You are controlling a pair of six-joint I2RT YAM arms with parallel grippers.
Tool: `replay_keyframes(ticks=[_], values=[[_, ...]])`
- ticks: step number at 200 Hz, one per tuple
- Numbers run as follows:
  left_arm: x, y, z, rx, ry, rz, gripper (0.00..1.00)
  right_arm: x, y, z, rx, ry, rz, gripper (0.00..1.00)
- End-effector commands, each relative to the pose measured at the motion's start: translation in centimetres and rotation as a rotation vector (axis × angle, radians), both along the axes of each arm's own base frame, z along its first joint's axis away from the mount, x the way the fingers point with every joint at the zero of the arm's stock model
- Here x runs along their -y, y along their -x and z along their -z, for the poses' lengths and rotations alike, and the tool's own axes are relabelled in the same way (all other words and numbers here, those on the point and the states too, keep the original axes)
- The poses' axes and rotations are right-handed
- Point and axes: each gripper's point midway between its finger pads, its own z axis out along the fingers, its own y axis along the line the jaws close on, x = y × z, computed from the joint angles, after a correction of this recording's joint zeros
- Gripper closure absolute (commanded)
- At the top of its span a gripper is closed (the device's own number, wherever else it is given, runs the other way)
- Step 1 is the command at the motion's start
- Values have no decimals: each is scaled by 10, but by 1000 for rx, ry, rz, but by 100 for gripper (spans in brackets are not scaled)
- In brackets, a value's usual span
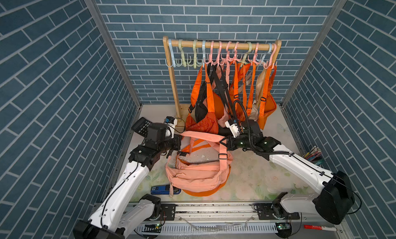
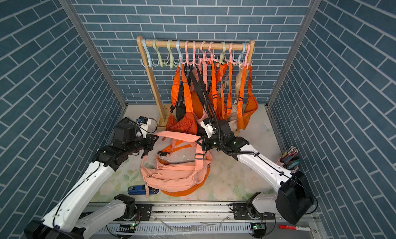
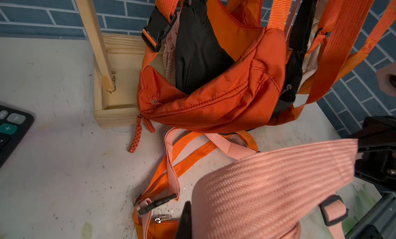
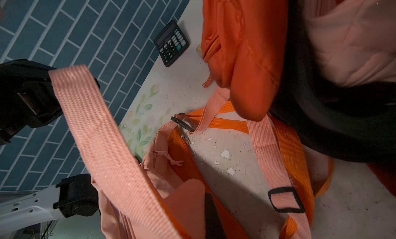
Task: Take the bag off the hook
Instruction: Place the bag inside the bag.
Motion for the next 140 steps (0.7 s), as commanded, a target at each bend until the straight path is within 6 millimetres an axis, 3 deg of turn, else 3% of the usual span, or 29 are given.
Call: replay_keyframes(ticks=[1,63,104,140], values=[[-7,-26,4,41,-22,-59,100,2,-18,7,-8,-20,50,100],[-11,-59,54,-97,-86,-86,100,17,-37,62,-55,50,127,100],[-17,-74,97,-197,-166,-112,100,32,-43,81,-40,137,178,100],[-18,-75,132,-285,-196,-112,89,30,-42,89,-43,130,165,100]])
